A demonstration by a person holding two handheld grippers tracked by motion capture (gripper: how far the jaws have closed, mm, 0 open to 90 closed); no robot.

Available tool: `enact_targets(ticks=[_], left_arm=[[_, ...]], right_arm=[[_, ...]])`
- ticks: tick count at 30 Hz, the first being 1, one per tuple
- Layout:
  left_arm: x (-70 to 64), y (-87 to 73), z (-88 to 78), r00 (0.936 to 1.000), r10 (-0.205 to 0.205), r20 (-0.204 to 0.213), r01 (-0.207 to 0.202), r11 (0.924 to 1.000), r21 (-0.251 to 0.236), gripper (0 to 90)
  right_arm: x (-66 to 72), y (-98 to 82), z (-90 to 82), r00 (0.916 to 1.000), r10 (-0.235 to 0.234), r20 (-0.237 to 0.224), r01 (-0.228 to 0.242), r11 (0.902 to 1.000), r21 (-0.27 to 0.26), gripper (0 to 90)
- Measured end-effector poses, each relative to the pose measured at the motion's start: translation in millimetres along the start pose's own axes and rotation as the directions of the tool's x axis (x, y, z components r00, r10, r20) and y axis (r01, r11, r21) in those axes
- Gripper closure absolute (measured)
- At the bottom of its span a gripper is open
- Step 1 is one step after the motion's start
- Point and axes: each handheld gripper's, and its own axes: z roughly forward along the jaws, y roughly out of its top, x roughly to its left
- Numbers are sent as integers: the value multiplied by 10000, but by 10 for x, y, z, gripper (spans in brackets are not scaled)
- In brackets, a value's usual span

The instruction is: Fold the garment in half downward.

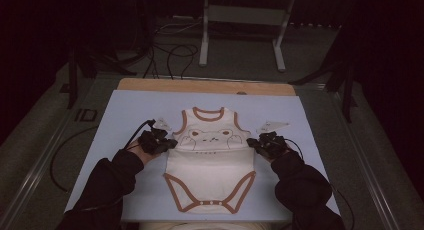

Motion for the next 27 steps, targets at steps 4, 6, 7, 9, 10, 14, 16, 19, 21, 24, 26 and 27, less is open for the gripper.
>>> enact_targets(ticks=[4, 6, 7, 9, 10, 14, 16, 19, 21, 24, 26, 27], left_arm=[[-86, -23, -71, 9998, 207, 12, -207, 9998, 30, 895], [-131, -32, -105, 9994, 341, -5, -341, 9994, 24, 895], [-154, -38, -128, 9992, 405, -5, -405, 9992, 9, 895], [-183, -48, -161, 9991, 432, 50, -432, 9991, -39, 895], [-198, -54, -172, 9991, 418, 52, -418, 9991, -76, 895], [-287, -92, -233, 9985, 551, 55, -550, 9983, -166, 895], [-331, -121, -256, 9982, 592, 51, -591, 9981, -189, 895], [-399, -168, -296, 9978, 659, 85, -657, 9976, -222, 895], [-440, -196, -313, 9974, 707, 119, -705, 9973, -211, 895], [-500, -233, -327, 9967, 802, 156, -799, 9966, -183, 895], [-537, -260, -332, 9968, 776, 214, -772, 9968, -207, 895], [-560, -278, -335, 9965, 802, 235, -797, 9966, -207, 895]], right_arm=[[63, -31, -82, 10000, -88, -42, 87, 10000, -11, 899], [101, -47, -119, 9998, -216, -58, 216, 9998, 15, 898], [116, -52, -135, 9996, -267, -32, 267, 9996, 17, 898], [152, -65, -174, 9993, -364, -17, 364, 9993, 50, 898], [168, -74, -194, 9993, -374, -26, 374, 9993, 15, 898], [212, -106, -260, 9994, -324, -81, 324, 9995, -31, 899], [232, -132, -290, 9994, -338, -121, 338, 9994, -63, 899], [265, -175, -325, 9994, -280, -188, 279, 9996, -54, 898], [292, -205, -352, 9993, -312, -221, 311, 9995, -56, 899], [358, -247, -397, 9990, -388, -230, 388, 9992, -21, 898], [391, -269, -425, 9986, -495, -204, 495, 9988, 16, 898], [403, -277, -433, 9987, -476, -199, 477, 9989, 31, 899]])
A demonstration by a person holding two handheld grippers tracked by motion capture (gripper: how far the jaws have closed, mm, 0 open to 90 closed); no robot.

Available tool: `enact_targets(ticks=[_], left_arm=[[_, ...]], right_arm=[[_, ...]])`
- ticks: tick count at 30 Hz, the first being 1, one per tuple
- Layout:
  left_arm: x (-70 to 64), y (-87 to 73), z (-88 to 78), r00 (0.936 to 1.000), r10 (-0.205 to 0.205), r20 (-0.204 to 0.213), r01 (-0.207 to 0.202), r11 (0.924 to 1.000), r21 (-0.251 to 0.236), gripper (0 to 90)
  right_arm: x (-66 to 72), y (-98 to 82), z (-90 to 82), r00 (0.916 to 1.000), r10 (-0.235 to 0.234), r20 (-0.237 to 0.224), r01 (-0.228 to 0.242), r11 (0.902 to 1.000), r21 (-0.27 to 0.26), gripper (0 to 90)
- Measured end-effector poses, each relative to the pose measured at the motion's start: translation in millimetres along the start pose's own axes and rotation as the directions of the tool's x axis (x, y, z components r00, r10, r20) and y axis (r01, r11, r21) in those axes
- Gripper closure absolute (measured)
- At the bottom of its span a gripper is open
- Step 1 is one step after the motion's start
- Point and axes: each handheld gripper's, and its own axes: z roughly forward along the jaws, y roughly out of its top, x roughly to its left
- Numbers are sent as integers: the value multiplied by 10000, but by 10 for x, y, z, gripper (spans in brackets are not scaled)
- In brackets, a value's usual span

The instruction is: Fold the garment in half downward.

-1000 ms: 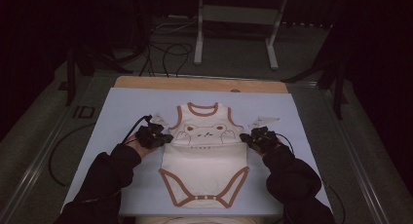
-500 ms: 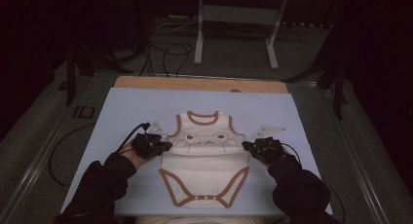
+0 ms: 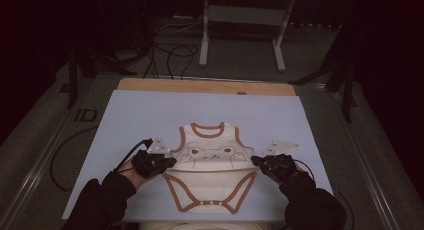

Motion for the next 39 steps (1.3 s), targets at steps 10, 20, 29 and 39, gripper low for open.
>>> enact_targets(ticks=[10, 20, 29, 39], left_arm=[[-175, -115, -34, 9998, 117, 140, -118, 9999, 58, 895], [-345, -220, -59, 9993, 247, 279, -251, 9996, 125, 895], [-407, -325, 4, 9990, 93, 428, -103, 9997, 243, 895], [-469, -426, 89, 9982, 129, 577, -154, 9990, 430, 895]], right_arm=[[114, -137, -61, 9997, 78, -235, -76, 9999, 91, 898], [238, -286, -118, 9993, 95, -366, -83, 9995, 319, 898], [301, -427, -87, 9972, 359, -655, -325, 9981, 529, 898], [338, -522, -24, 9960, 402, -799, -337, 9961, 817, 898]])
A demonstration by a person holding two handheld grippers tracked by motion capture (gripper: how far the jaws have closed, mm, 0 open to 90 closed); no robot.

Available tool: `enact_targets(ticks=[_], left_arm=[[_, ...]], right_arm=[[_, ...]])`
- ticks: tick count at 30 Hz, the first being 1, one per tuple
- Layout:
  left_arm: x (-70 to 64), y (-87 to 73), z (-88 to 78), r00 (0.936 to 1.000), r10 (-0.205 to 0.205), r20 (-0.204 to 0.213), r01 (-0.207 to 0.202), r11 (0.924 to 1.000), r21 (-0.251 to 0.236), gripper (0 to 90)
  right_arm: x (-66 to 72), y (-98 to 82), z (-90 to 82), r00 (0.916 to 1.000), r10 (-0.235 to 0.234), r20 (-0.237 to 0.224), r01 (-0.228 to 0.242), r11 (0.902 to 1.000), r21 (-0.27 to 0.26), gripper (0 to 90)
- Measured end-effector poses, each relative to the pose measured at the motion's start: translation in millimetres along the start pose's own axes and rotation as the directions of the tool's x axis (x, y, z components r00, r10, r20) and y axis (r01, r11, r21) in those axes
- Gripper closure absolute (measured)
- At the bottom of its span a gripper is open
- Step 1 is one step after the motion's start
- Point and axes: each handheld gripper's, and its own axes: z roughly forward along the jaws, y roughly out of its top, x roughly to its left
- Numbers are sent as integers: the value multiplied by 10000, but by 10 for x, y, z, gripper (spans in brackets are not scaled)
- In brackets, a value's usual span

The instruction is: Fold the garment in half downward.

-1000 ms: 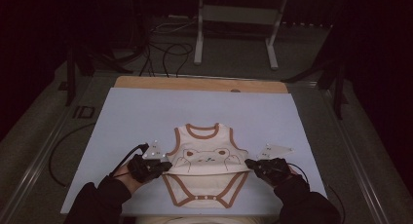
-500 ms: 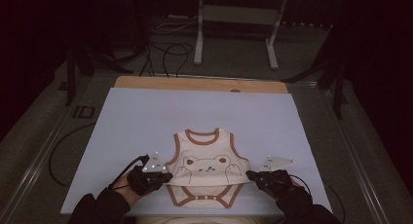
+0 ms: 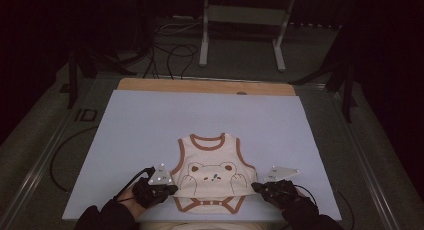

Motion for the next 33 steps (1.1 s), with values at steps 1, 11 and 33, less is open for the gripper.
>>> enact_targets(ticks=[1, 11, 33], left_arm=[[-4, -14, 10, 10000, -40, 42, 40, 10000, 2, 894], [15, -126, 96, 9992, -288, 259, 285, 9995, 143, 893], [32, -194, 167, 9985, -214, 498, 212, 9998, 57, 883]], right_arm=[[5, -7, -1, 10000, 34, -28, -34, 10000, 17, 897], [22, -109, 50, 9997, 173, -168, -168, 9995, 260, 897], [0, -187, 165, 9991, 84, -413, -60, 9983, 575, 890]])
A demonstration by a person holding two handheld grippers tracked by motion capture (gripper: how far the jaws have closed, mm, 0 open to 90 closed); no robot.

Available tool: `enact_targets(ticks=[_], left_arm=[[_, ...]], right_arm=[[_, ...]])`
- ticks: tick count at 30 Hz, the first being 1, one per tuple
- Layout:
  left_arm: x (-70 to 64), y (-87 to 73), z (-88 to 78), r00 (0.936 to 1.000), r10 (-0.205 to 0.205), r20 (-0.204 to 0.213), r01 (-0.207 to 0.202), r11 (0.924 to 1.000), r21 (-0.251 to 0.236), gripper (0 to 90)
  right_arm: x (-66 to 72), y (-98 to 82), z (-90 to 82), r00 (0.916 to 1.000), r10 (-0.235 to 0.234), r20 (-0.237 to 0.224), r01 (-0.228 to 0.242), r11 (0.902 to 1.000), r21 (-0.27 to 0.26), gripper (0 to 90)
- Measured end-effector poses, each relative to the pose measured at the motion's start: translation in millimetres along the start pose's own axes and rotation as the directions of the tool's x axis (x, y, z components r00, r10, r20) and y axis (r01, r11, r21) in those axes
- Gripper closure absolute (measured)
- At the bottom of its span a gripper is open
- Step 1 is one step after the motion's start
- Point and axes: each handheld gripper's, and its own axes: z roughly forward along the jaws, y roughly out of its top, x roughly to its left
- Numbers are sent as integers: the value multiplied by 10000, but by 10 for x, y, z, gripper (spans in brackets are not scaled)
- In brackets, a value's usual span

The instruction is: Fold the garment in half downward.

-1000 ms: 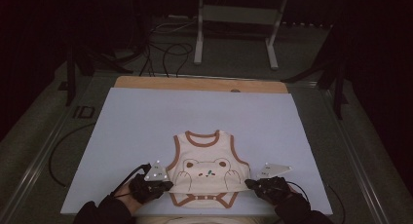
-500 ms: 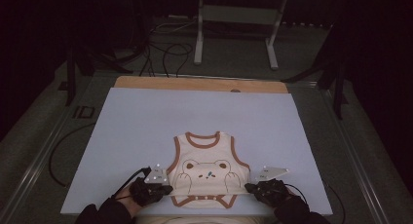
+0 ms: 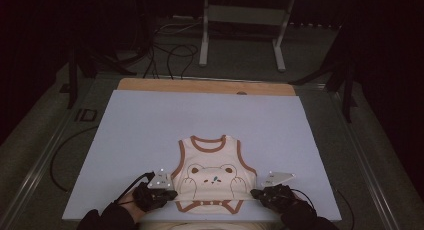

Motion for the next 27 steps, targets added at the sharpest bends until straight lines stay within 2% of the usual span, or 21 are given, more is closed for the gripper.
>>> enact_targets(ticks=[14, 16, 19, 21, 24, 27], left_arm=[[16, 4, -2, 9999, 96, 87, -96, 9999, 47, 879], [19, 14, -7, 9998, 108, 138, -110, 9999, 119, 869], [2, 36, -33, 9992, 257, 303, -260, 9996, 90, 757], [-5, 56, -67, 9990, 428, 143, -427, 9991, -47, 627], [10, 88, -108, 9993, 353, 108, -351, 9992, -185, 527], [37, 109, -131, 9992, 331, 206, -327, 9993, -204, 455]], right_arm=[[-22, -12, 1, 9999, -22, -154, 21, 10000, -78, 878], [-22, -3, -4, 9997, 57, -218, -57, 10000, -18, 839], [-5, 18, -29, 9994, -20, -339, 17, 10000, -81, 670], [-21, 33, -65, 9993, 81, -361, -92, 9995, -314, 596], [-41, 58, -115, 9994, 173, -297, -189, 9983, -547, 511], [-41, 92, -158, 9996, 62, -284, -79, 9981, -613, 415]])
